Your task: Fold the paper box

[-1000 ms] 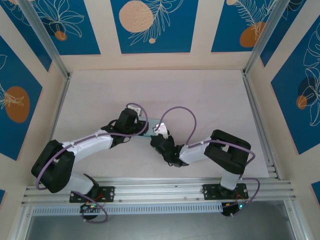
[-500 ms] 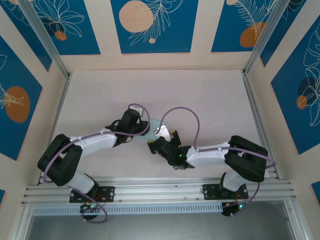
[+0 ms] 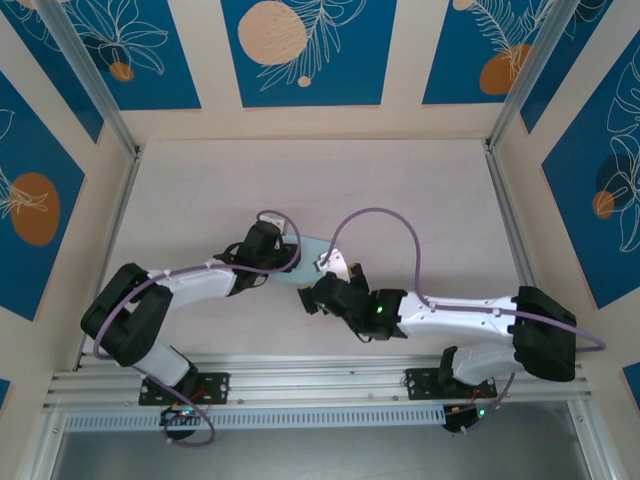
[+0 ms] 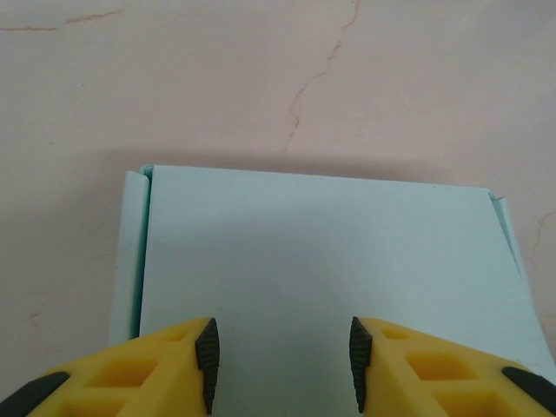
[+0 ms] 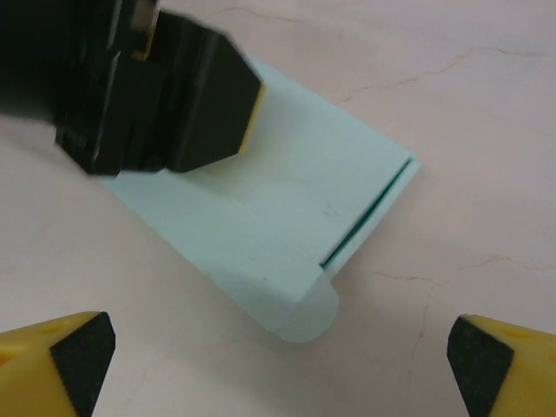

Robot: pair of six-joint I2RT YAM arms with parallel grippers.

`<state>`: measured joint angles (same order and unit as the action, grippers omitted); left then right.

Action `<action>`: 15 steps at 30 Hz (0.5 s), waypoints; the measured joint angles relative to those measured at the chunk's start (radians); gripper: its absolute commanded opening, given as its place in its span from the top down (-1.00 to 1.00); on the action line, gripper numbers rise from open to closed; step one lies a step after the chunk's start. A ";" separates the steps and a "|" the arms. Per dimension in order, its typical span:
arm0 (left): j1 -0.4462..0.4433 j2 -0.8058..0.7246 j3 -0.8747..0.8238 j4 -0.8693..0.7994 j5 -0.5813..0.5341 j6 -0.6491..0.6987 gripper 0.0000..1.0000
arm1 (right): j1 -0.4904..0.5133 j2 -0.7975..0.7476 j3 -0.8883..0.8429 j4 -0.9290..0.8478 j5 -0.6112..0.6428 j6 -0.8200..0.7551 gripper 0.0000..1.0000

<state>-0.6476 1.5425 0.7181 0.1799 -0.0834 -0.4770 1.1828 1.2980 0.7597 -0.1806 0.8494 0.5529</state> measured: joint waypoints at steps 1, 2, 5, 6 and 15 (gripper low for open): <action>0.000 0.000 -0.003 0.006 0.000 -0.002 0.09 | -0.021 -0.008 0.014 -0.021 -0.014 0.017 -0.60; 0.000 0.000 -0.008 0.013 0.000 -0.005 0.10 | -0.045 -0.013 0.027 -0.042 -0.035 0.035 -0.41; 0.000 0.007 -0.014 0.028 -0.003 -0.014 0.09 | -0.133 -0.011 0.060 -0.090 -0.121 0.090 -0.29; 0.000 0.011 -0.017 0.034 -0.004 -0.015 0.10 | -0.169 -0.006 0.069 -0.103 -0.158 0.106 -0.31; -0.001 0.019 -0.024 0.064 -0.011 -0.027 0.09 | -0.352 0.171 0.144 -0.126 -0.406 0.140 -0.36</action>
<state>-0.6487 1.5620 0.6945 0.2440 -0.0944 -0.5037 0.8310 1.4685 0.9035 -0.3069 0.4435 0.6926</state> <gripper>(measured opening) 0.454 0.678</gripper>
